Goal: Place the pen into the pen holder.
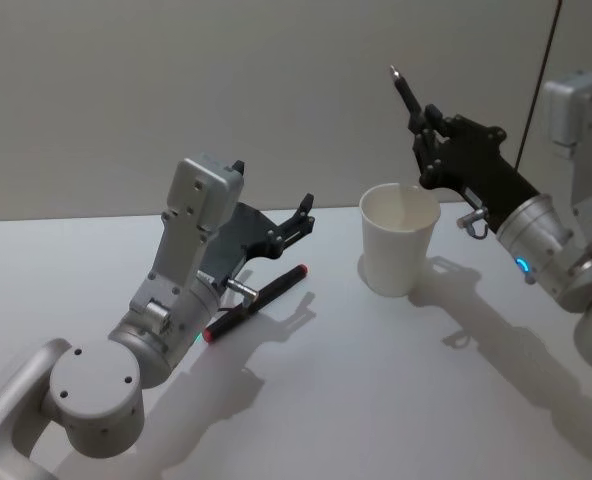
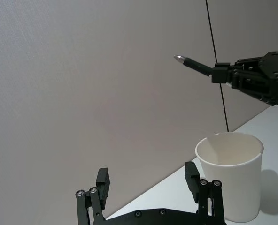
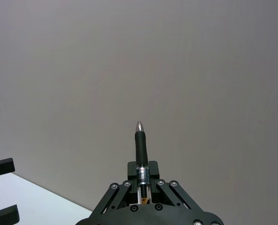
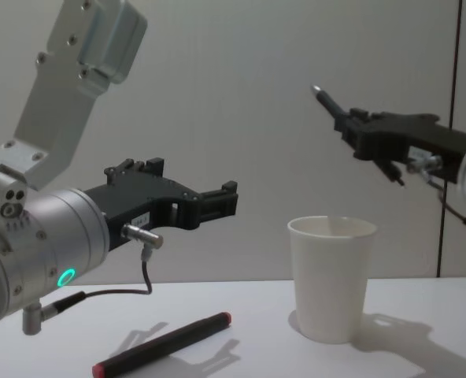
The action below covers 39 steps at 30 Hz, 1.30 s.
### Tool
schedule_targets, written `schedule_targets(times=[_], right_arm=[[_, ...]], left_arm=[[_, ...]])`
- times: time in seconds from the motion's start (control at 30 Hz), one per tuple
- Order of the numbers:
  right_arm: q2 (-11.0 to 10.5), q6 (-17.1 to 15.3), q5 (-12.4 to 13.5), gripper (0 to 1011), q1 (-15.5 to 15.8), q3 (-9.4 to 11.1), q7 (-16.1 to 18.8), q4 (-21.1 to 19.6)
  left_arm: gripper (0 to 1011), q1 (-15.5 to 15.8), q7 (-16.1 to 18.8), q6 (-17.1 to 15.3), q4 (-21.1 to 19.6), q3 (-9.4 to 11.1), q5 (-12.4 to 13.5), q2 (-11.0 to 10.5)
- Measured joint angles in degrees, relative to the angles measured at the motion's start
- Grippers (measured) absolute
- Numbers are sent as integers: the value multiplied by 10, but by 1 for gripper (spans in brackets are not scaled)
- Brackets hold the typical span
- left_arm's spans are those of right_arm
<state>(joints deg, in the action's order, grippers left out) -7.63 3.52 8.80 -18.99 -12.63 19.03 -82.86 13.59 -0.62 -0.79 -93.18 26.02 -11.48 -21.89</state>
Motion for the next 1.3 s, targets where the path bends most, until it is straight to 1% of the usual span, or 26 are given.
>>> schedule_targets(times=[0.23,0.33,0.37,0.43,0.63,0.67,0.87,1.17,1.2,1.3], right_arm=[[10,15,-17,134,-16,-7,6,32],[14,26,-28,134,-24,-12,7,53],[14,26,-28,134,-24,-12,7,53],[18,35,-35,134,-31,-14,8,70],[24,54,-48,134,-43,-18,8,102],[24,54,-48,134,-43,-18,8,102],[30,72,-58,134,-55,-23,8,131],[34,86,-66,134,-64,-26,9,152],[35,88,-67,145,-65,-26,9,154],[36,90,-68,226,-67,-27,9,158]], left_arm=[[1001,0,0,0,0,0,0,0],[1001,0,0,0,0,0,0,0],[1001,0,0,0,0,0,0,0],[1001,0,0,0,0,0,0,0],[1001,0,0,0,0,0,0,0],[1001,0,0,0,0,0,0,0],[1001,0,0,0,0,0,0,0],[1001,0,0,0,0,0,0,0],[1001,0,0,0,0,0,0,0],[1001,0,0,0,0,0,0,0]])
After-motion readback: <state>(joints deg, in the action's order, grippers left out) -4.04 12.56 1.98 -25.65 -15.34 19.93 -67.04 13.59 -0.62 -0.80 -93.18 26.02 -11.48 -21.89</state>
